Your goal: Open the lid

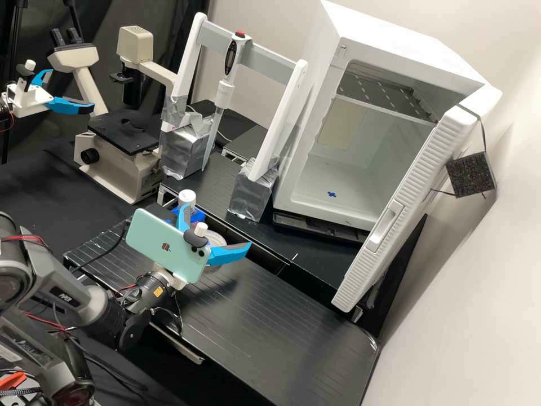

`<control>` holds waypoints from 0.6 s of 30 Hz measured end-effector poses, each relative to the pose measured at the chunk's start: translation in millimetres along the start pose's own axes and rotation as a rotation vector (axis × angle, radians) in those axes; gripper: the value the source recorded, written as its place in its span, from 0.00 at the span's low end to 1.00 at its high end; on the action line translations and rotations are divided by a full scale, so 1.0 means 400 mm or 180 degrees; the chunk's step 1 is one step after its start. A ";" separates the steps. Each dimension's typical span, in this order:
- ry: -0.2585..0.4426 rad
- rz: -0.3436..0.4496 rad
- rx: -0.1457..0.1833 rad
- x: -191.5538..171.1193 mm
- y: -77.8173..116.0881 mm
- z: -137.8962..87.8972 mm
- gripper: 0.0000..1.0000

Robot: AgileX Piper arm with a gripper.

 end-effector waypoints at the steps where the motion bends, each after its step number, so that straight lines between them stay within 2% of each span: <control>1: 0.0000 -0.0051 -0.0001 0.001 -0.004 0.002 1.00; 12: -0.0073 -0.0263 0.0029 0.007 -0.024 0.020 1.00; 18: -0.0033 -0.0336 -0.0063 0.002 -0.022 0.024 1.00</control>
